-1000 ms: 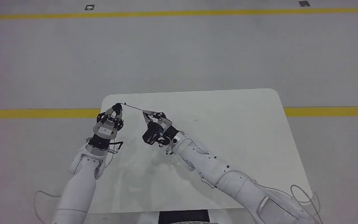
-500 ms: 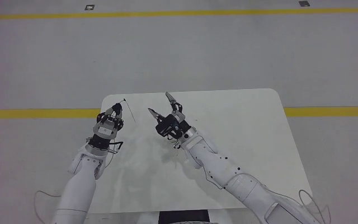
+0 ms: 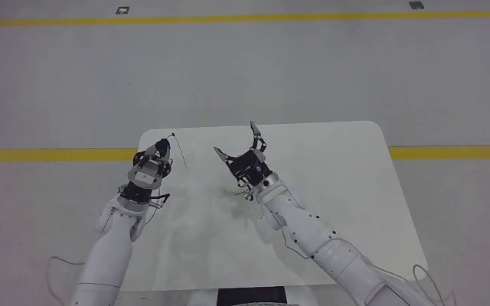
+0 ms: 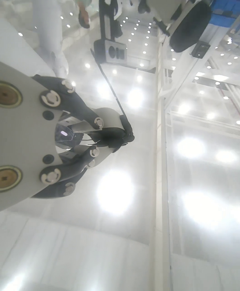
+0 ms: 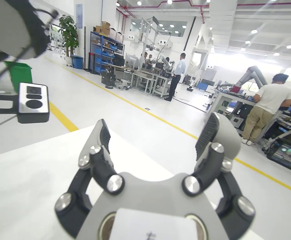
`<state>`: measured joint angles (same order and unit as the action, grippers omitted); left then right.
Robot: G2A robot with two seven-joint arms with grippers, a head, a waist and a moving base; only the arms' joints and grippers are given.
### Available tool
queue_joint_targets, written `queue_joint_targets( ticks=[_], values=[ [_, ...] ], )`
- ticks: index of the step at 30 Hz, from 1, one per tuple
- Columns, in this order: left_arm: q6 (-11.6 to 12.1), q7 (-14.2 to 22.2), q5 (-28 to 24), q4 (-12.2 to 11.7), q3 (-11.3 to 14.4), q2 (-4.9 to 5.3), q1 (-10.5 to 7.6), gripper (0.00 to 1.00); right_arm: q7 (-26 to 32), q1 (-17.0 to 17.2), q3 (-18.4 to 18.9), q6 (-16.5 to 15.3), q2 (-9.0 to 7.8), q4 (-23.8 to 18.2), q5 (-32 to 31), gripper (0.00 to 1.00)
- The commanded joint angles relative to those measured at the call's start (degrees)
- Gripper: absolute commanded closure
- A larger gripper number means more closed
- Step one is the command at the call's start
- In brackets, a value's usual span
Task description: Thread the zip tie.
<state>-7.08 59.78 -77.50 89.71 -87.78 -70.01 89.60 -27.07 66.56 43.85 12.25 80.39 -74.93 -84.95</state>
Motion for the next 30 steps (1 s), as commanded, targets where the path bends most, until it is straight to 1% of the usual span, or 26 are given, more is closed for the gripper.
queue_joint_targets(
  ticks=[1,2,4,12,13,14,15,17,19,23,27,30],
  values=[
    [0.0,2.2,1.2,0.3,0.3,0.08,-0.78,1.00,-0.7,1.1,1.5,0.0,-0.01,-0.7,3.0,0.00],
    [0.2,3.7,2.1,0.1,0.5,0.14,-1.27,1.00,-1.0,1.9,2.5,0.0,0.04,-1.2,5.3,0.00],
    [1.0,5.2,3.0,-0.2,0.8,0.16,-1.95,1.00,-1.8,3.2,4.1,-0.7,0.23,-2.1,10.6,0.00],
    [1.0,5.2,3.0,-0.2,0.8,0.16,-1.95,1.00,-1.8,3.2,4.1,-0.7,0.23,-2.1,10.6,0.00],
    [0.9,4.5,2.9,0.0,0.9,0.13,-2.01,1.00,-1.6,3.3,4.4,-0.6,0.23,-2.3,10.9,0.00],
    [1.3,3.9,3.1,0.4,1.1,0.11,-2.28,1.00,-1.3,3.4,4.8,-0.7,0.15,-2.4,10.2,0.00],
    [2.1,4.1,4.4,0.5,1.1,0.17,-2.70,1.00,-1.2,3.4,5.3,-0.8,0.03,-2.6,9.5,0.00],
    [3.1,5.0,5.8,-0.1,1.0,0.25,-3.73,1.00,-1.4,3.9,7.0,-1.1,-0.20,-3.6,9.9,0.00],
    [3.0,5.5,5.8,-0.3,1.3,0.27,-4.89,1.00,-1.6,4.4,8.8,-1.2,-0.47,-4.5,9.6,0.00],
    [3.2,6.3,6.7,-0.5,2.0,0.29,-6.51,1.00,-1.9,5.7,11.9,-0.7,-0.72,-6.2,11.2,0.00],
    [3.0,6.9,6.5,-0.6,3.3,0.19,-7.41,1.00,-2.3,7.0,15.3,1.8,-0.86,-7.4,12.7,0.00],
    [3.0,6.9,6.5,-0.6,3.3,0.19,-7.41,1.00,-2.3,7.0,15.3,1.8,-0.86,-7.4,12.7,0.00]
  ],
)
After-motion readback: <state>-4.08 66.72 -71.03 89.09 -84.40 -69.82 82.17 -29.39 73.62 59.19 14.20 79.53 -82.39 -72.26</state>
